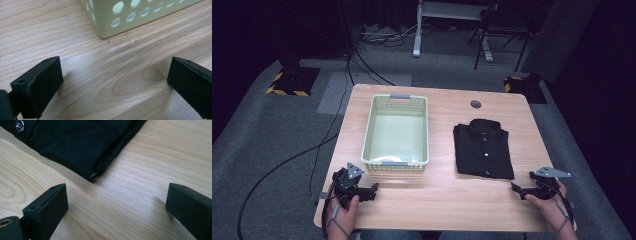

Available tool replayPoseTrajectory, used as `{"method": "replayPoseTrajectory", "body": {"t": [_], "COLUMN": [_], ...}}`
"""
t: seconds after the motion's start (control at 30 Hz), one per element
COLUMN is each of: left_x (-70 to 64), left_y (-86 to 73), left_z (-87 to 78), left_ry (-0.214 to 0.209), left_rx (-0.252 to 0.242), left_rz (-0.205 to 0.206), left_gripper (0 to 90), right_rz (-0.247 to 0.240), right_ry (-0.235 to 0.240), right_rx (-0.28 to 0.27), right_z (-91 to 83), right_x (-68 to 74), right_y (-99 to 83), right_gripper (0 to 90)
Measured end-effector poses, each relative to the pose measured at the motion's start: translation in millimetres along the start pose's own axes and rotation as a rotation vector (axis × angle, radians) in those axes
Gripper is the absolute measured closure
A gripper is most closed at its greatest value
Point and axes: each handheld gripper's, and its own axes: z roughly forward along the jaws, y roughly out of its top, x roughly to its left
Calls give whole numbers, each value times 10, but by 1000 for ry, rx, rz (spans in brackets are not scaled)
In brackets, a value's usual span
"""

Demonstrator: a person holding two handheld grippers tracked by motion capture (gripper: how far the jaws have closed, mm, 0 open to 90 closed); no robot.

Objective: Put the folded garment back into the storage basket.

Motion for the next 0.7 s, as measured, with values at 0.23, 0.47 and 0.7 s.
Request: {"method": "replayPoseTrajectory", "body": {"t": [0.23,0.47,0.7], "left_x": [-2,-2,-2], "left_y": [-1,-1,0], "left_z": [0,0,0], "left_ry": [-2,-1,-2], "left_rx": [-1,-1,-1], "left_rz": [0,0,-1], "left_gripper": [3,2,2], "right_rz": [-1,-1,-1], "right_ry": [1,2,1], "right_rx": [0,0,-4], "right_z": [-1,-3,-12], "right_x": [0,0,9], "right_y": [0,0,-5], "right_gripper": [45,46,65]}}
